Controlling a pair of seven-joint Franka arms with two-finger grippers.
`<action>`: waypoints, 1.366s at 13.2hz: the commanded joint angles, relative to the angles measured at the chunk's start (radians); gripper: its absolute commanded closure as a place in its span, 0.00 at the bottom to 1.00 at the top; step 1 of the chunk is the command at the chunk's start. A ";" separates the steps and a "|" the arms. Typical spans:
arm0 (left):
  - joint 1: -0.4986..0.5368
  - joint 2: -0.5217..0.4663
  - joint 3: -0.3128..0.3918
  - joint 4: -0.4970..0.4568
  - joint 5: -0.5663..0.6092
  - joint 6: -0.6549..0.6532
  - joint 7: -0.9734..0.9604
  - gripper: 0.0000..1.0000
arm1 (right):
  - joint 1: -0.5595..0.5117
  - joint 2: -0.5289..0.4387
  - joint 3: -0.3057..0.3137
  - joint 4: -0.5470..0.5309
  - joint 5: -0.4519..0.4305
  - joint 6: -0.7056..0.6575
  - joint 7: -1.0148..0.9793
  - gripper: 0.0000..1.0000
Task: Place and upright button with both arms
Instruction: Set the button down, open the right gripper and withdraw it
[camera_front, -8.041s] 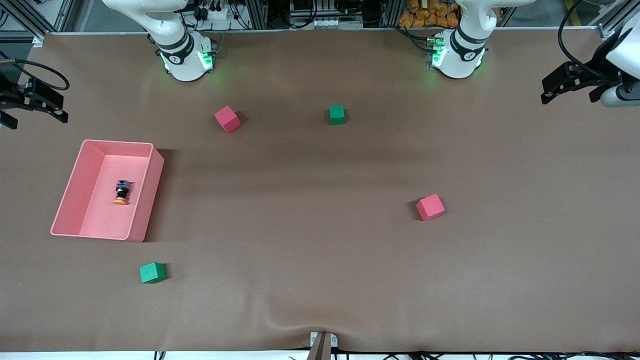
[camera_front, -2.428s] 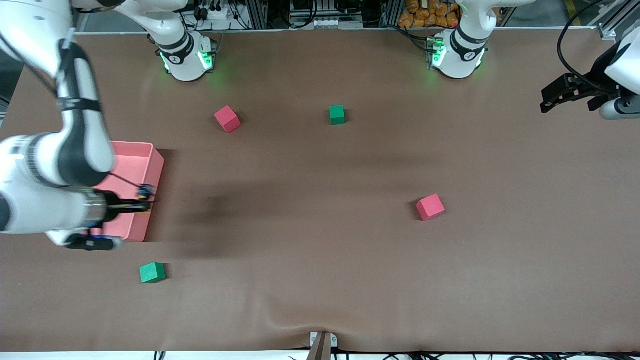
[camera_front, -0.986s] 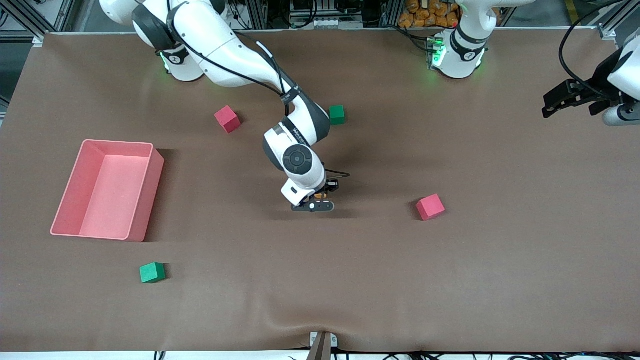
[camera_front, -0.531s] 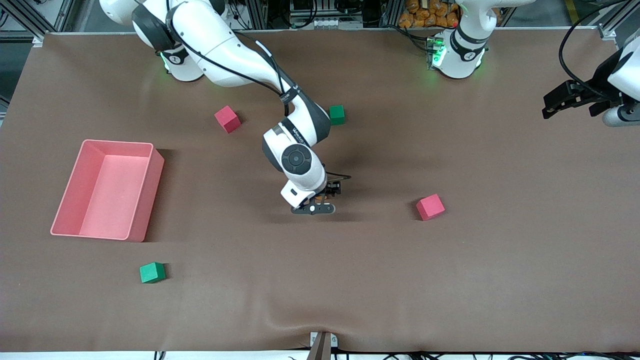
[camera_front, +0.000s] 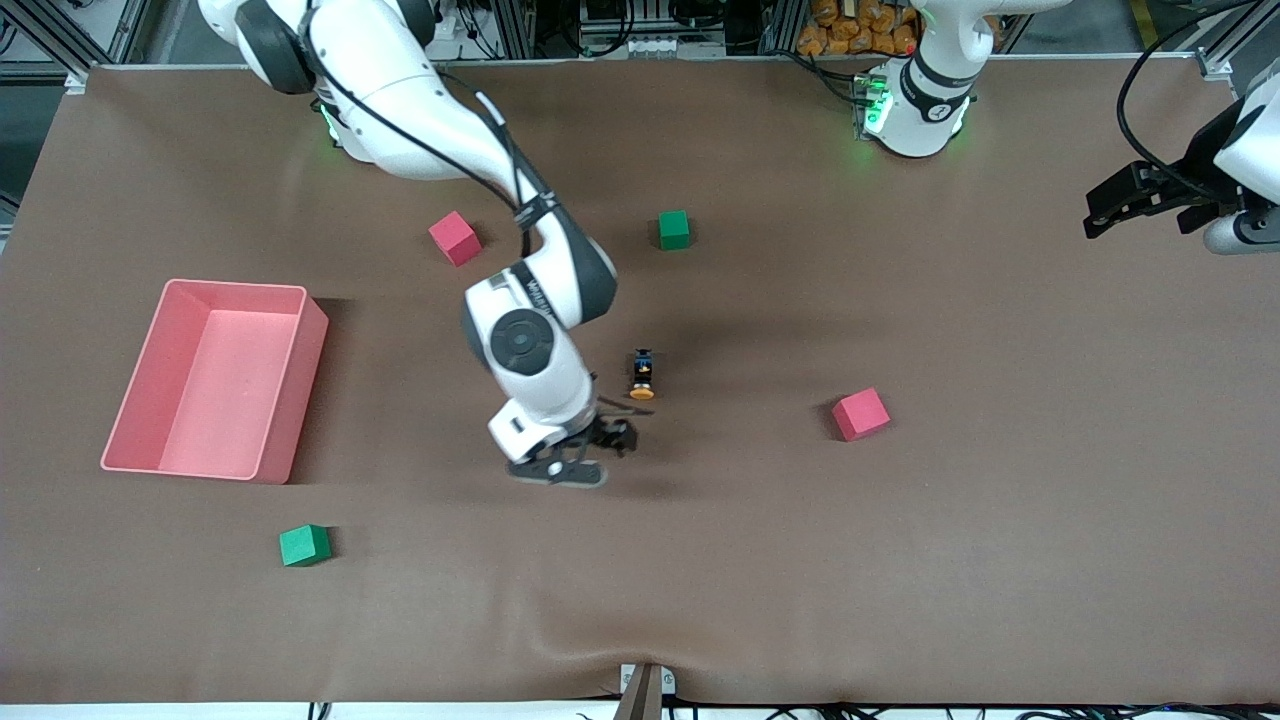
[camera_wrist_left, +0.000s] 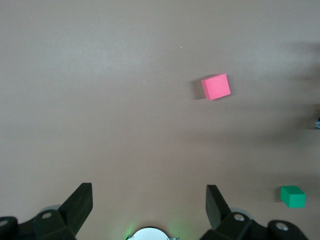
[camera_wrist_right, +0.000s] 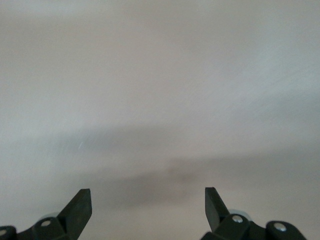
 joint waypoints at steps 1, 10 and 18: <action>0.001 0.011 -0.004 0.010 -0.013 0.003 0.000 0.00 | -0.062 -0.089 -0.038 -0.022 -0.022 -0.077 0.009 0.00; -0.031 0.047 -0.014 0.008 -0.014 0.018 -0.008 0.00 | -0.366 -0.346 0.027 -0.020 0.060 -0.408 -0.095 0.00; -0.225 0.127 -0.014 0.010 -0.014 0.039 -0.218 0.00 | -0.555 -0.506 0.106 -0.012 -0.037 -0.658 -0.106 0.00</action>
